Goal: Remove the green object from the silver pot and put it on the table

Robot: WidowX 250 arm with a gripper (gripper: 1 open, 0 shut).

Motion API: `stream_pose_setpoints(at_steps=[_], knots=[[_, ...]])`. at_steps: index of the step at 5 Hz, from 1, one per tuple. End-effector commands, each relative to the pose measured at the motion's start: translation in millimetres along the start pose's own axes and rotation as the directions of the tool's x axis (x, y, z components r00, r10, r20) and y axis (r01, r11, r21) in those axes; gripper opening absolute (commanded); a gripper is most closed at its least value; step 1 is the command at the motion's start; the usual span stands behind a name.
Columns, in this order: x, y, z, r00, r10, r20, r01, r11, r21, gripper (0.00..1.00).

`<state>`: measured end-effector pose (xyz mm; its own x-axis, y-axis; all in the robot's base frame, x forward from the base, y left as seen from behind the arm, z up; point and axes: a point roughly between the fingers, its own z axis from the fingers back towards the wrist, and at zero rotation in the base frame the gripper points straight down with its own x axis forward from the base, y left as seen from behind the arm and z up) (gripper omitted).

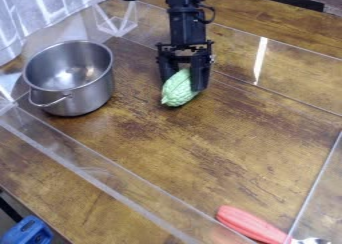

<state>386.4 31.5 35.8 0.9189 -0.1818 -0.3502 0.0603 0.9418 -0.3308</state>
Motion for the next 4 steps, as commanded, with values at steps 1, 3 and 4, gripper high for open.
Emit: stream_pose_setpoints(at_steps=[1, 3, 4], knots=[[-5.8, -20.8, 33.3, 0.996, -0.069, 0.048, 0.066, 0.996, 0.052, 0.00], [-9.2, -34.8, 56.7, 0.997, -0.068, 0.035, 0.066, 0.996, 0.056, 0.00], [-11.2, -31.6, 64.3, 0.999, -0.023, 0.046, 0.021, 0.999, 0.041, 0.00]])
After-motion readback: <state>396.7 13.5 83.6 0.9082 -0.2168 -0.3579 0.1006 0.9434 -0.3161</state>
